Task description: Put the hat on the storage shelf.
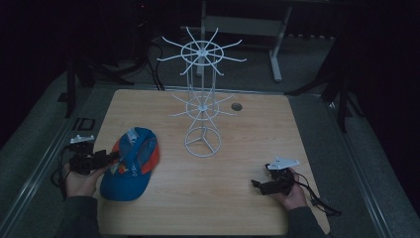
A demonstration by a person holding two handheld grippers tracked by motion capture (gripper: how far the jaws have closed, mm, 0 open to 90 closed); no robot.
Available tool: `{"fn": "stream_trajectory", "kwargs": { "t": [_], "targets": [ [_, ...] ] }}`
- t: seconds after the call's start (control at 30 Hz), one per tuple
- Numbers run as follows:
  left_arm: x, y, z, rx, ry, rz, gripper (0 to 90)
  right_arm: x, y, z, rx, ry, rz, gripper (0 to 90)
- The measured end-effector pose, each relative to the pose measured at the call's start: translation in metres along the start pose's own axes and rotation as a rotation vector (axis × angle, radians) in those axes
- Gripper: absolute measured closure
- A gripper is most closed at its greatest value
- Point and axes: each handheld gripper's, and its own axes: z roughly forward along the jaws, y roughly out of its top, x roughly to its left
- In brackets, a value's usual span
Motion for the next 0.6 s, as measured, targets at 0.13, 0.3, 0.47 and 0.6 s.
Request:
{"fn": "stream_trajectory", "kwargs": {
  "t": [0.13, 0.3, 0.47, 0.6],
  "targets": [
    [-0.003, 0.007, 0.002, 0.004, -0.003, 0.015, 44.5, 0.0, 0.0, 0.0, 0.001, -0.001, 0.001, 10.6],
    [-0.009, 0.014, 0.005, 0.002, -0.014, 0.032, 44.4, 0.0, 0.0, 0.0, 0.002, -0.002, 0.003, 10.7],
    [-0.014, 0.019, 0.007, 0.001, -0.02, 0.045, 43.6, 0.0, 0.0, 0.0, 0.002, -0.002, 0.003, 10.7],
    [-0.014, 0.022, 0.008, -0.004, -0.02, 0.028, 42.6, 0.0, 0.0, 0.0, 0.002, -0.002, 0.003, 10.7]
  ]
}}
